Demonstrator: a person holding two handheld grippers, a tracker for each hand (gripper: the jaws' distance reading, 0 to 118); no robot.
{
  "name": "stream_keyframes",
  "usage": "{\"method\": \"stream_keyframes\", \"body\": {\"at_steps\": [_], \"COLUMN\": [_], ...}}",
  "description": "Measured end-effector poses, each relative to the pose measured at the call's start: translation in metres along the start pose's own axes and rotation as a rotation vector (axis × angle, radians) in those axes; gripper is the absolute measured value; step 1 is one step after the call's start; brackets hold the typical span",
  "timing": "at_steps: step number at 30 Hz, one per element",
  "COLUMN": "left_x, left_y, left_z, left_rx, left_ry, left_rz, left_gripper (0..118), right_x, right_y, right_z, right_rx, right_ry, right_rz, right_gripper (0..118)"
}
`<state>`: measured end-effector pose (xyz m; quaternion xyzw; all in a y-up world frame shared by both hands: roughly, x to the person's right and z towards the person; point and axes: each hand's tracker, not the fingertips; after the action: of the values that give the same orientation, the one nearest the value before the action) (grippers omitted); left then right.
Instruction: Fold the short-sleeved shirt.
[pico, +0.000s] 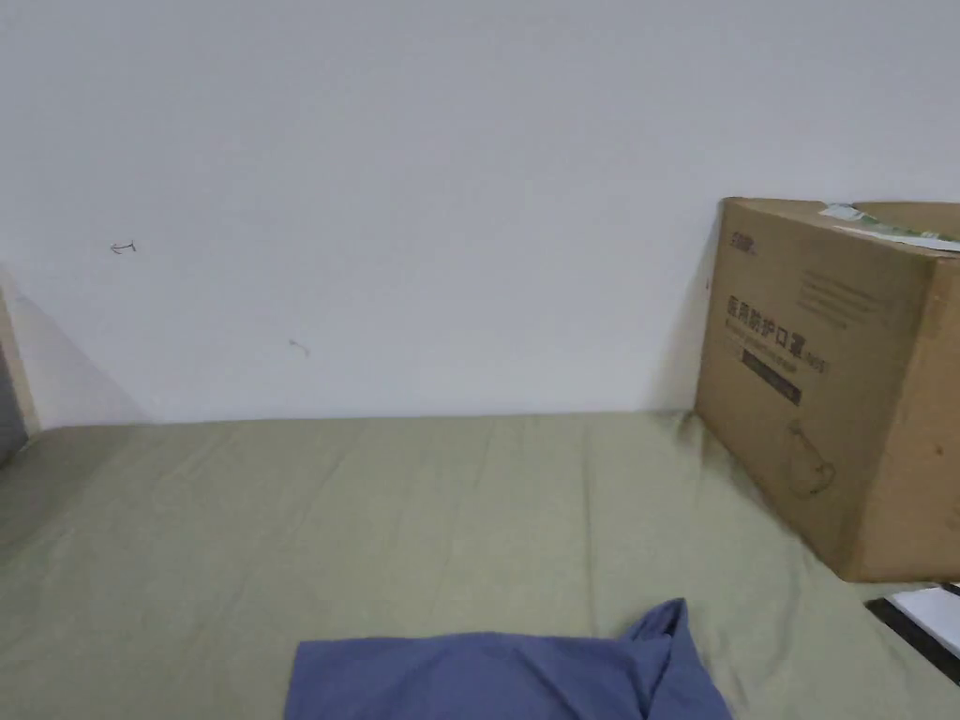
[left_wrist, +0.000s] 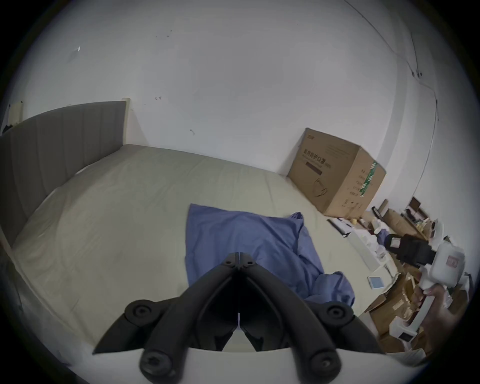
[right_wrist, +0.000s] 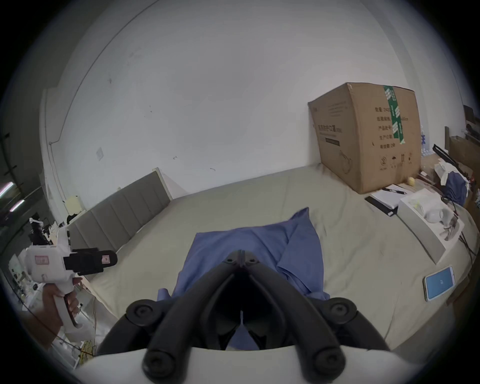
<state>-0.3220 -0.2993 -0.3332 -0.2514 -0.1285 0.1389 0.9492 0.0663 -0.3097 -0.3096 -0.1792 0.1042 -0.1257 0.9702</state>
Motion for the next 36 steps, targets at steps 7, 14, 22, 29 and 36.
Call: {"method": "stream_keyframes", "body": {"at_steps": [7,14,22,29,36], "left_x": [-0.057,-0.111,-0.144,-0.115,-0.088], "left_y": [0.128,0.153,0.107,0.066,0.067], "left_z": [-0.163,-0.344,-0.450,-0.471,-0.438], "left_rx": [-0.388,-0.502,-0.631,-0.669,-0.554], "left_ry": [0.067,0.159,0.258,0.358,0.332], "left_rz": [0.140,0.098,0.111,-0.160,-0.213], "left_gripper": [0,23,115,112,0], "right_x": [0.006,0.016,0.037,0.053,0.065], "right_y": [0.011,0.002,-0.015,-0.040,-0.034], "right_z": [-0.031,-0.083,-0.129,-0.145,-0.145], "right_rx": [-0.050,-0.140,-0.228,-0.295,-0.252], "right_ry": [0.014,0.016,0.043,-0.001,-0.045], "right_rz": [0.012,0.089,0.044,-0.019,-0.035], "right_gripper": [0,0,0,0,0]}}
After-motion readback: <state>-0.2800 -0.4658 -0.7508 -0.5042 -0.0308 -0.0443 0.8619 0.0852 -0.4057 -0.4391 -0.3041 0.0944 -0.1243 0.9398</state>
